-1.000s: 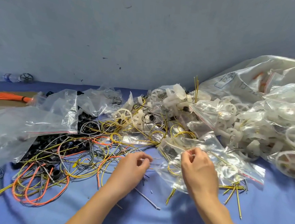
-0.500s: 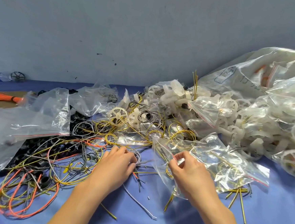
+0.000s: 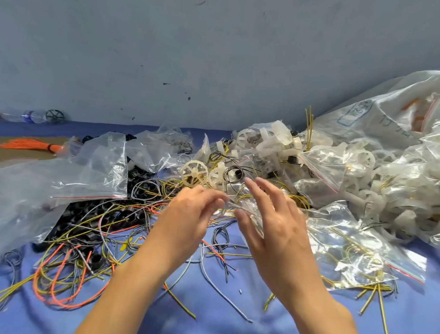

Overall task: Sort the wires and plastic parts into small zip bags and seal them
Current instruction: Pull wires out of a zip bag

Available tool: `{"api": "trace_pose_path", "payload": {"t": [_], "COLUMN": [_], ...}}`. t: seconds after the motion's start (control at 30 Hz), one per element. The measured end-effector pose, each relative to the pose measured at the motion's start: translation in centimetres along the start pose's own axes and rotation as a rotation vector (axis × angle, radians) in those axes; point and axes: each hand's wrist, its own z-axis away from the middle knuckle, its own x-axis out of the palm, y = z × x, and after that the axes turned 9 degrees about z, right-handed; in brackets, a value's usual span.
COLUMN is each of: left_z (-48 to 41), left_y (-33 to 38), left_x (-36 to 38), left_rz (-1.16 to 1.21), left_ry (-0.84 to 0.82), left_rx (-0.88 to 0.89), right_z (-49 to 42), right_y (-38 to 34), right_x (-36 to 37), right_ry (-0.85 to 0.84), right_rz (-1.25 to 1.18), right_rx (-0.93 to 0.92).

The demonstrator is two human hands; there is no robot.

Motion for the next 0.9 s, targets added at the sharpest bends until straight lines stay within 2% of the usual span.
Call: {"api": "trace_pose_path", "payload": {"t": [0.07,0.17,0.3,0.47,0.57,0.73,0.9], "left_z": [0.5,1.9,1.4,1.3,2.0,2.3,1.6], "left_y": [0.4,0.2,-0.3,-1.5,-1.8,-1.9,-2.6], "left_x": [0.4,1.1,1.6,1.6,1.4,0.7,0.0], "left_rz": [0.030,0.110,0.140,0.000,-0.118,-0.278,-0.249], "left_ry": [-0.106,-0.031,0.061,-0.119,-0.049,0.048,0.111], "left_rx": [0.047,0.060,0.065,-0.045,-0.029,0.038,-0.084], "right_z": [0.1,0.1,-0.7,-0.6,-0.1,0.6,0.6], "right_y": [-0.5,-0.5,0.4,1.1,1.3,1.7,3.2], "right_x": [0.5,1.4,1.6,1.4,1.4,0.7,0.0], "right_ry": [-0.093,-0.232,-0.211,-0.049,-0.022,-0.081,-0.090], "right_rz": [0.062,0.042,0.027,-0.114,-0.089,0.024,-0.031], "right_rx": [-0.081,-0.064,-0.054,0.081,0.094,0.145,0.240]}}
